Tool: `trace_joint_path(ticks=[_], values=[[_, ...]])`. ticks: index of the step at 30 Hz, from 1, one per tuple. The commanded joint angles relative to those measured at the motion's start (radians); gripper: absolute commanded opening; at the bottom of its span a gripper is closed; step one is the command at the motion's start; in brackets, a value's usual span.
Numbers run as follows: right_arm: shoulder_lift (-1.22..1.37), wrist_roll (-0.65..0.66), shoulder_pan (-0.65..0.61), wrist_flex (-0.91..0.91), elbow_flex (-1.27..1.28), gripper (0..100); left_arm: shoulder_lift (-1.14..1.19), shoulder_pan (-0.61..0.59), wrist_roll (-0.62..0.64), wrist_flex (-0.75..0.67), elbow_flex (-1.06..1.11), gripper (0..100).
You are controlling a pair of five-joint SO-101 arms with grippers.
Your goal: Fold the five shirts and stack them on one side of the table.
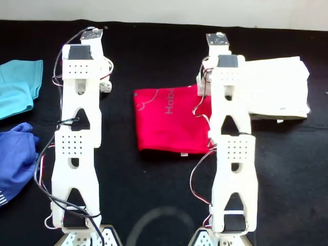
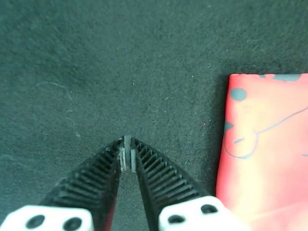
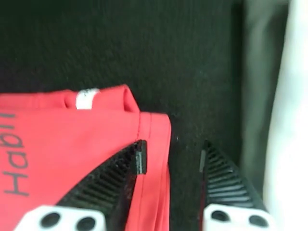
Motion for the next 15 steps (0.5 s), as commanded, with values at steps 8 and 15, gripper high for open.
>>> trace_joint_path(ticks=[8,15], values=[[0.099,0.035,0.005,-0.024,-0.154,15.6,-0.068,-0.008,0.003,0.006,-0.013,1],[0.104,0.037,0.005,-0.038,-0.16,0.8,-0.068,-0.01,0.003,0.006,-0.013,1]])
